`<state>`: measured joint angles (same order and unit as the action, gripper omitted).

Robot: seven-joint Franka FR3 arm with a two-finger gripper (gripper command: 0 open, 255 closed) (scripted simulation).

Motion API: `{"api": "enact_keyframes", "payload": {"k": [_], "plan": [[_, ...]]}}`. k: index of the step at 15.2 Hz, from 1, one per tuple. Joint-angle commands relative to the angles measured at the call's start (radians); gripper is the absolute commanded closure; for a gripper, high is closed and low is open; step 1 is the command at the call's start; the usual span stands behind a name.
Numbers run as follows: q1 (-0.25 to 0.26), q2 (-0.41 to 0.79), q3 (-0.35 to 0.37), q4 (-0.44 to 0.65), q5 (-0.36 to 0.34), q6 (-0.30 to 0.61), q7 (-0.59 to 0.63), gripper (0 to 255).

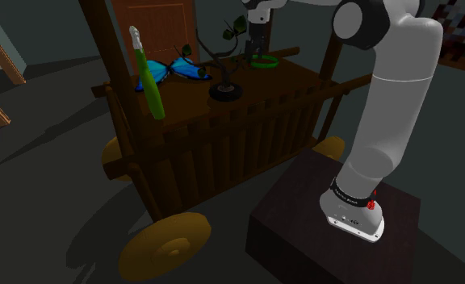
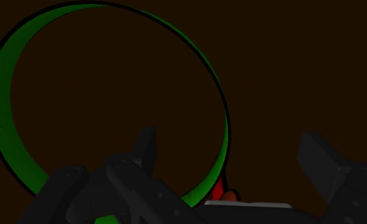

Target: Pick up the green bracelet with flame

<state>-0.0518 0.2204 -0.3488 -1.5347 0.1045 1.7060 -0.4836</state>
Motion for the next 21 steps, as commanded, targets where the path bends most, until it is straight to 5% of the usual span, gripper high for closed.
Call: {"api": "enact_keyframes", "payload": {"k": [1, 2, 11, 21], "plan": [[0.001, -0.002, 0.001, -0.014, -0.001, 0.013, 0.0, 0], [0.003, -0.005, 0.001, -0.02, -0.002, 0.015, 0.002, 255], [0.001, -0.002, 0.001, -0.013, 0.0, 0.013, 0.0, 255], [-0.009, 0.018, -0.003, 0.148, 0.005, -0.13, 0.002, 255]]}}
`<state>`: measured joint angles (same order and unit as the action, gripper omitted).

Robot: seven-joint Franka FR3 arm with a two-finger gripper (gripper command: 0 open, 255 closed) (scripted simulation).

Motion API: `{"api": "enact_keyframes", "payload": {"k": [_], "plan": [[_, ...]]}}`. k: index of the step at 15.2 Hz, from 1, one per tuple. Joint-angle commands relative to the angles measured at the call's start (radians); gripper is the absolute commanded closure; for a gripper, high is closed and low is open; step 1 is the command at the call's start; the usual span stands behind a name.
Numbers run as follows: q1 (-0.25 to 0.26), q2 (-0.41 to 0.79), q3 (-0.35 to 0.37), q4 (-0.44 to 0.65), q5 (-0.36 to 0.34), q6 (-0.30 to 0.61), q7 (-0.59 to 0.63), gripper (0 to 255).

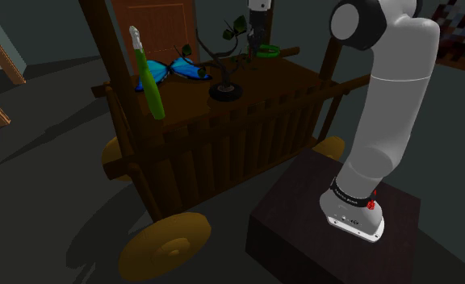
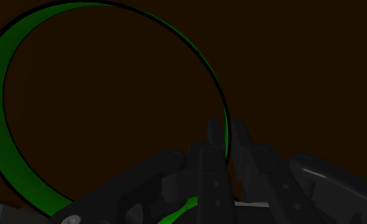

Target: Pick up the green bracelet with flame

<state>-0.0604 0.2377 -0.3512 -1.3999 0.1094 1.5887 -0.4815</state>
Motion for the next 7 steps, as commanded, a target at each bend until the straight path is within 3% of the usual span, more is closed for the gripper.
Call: {"api": "enact_keyframes", "payload": {"k": [1, 7], "plan": [[-0.002, 0.004, -0.001, 0.031, 0.001, -0.028, 0.0, 255], [-0.011, 0.024, -0.002, 0.115, 0.008, -0.093, 0.0, 255]]}}
